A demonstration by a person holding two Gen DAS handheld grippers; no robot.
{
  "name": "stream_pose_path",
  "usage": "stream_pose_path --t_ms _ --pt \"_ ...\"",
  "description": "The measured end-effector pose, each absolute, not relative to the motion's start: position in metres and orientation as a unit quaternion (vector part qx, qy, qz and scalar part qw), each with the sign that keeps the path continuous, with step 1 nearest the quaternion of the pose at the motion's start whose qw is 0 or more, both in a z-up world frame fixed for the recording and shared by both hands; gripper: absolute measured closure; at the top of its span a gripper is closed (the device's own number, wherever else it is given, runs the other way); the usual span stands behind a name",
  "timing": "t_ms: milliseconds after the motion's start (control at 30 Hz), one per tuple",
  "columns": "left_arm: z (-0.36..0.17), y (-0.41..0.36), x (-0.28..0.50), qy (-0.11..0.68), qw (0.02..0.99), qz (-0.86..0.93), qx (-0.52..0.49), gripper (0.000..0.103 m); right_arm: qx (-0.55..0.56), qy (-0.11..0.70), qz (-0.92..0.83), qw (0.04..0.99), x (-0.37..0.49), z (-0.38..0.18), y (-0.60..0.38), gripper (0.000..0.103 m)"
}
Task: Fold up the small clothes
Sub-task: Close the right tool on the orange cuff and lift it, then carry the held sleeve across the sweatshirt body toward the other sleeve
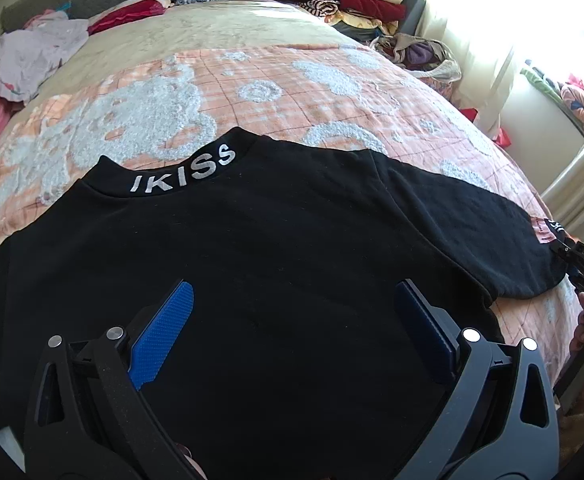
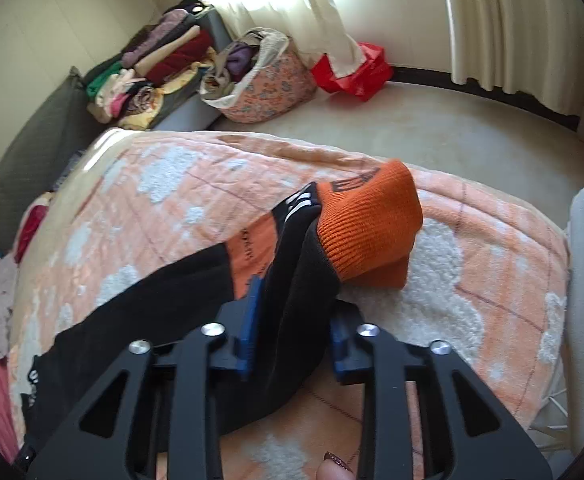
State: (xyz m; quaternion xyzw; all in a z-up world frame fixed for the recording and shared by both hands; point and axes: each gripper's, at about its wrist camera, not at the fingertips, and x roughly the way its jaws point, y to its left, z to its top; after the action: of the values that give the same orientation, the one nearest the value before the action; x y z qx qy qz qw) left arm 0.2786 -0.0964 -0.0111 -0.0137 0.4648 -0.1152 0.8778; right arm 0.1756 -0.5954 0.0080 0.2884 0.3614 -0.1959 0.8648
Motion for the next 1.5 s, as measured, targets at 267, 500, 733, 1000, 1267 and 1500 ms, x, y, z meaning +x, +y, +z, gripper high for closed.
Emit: stream_pose_path --t_ms 267,500,733,1000,1267,1500 --pt "0.001 -0.083 0.269 0.461 0.88 -0.116 -0.016 0.008 0.281 0.324 -0.103 0.897 0.173 0.036 -0.564 0.087" --pt "0.014 -0.067 0.262 0.454 0.884 -0.109 -0.024 0.008 0.263 0.314 -0.042 0.911 0.171 0.059 -0.529 0.088" --pt "0.025 -0.053 0.254 0.45 0.887 -0.106 -0.022 0.008 0.238 0.309 0.005 0.921 0.167 0.083 -0.489 0.088" --pt "0.036 -0.032 0.249 0.448 0.887 -0.106 -0.039 0.008 0.211 0.31 0.062 0.925 0.166 0.109 -0.435 0.088" --pt "0.048 -0.008 0.24 0.438 0.892 -0.102 -0.044 0.009 0.183 0.321 0.091 0.925 0.167 0.121 -0.39 0.088" --pt "0.049 0.012 0.232 0.435 0.892 -0.099 -0.066 0.009 0.167 0.325 0.11 0.924 0.169 0.133 -0.362 0.088"
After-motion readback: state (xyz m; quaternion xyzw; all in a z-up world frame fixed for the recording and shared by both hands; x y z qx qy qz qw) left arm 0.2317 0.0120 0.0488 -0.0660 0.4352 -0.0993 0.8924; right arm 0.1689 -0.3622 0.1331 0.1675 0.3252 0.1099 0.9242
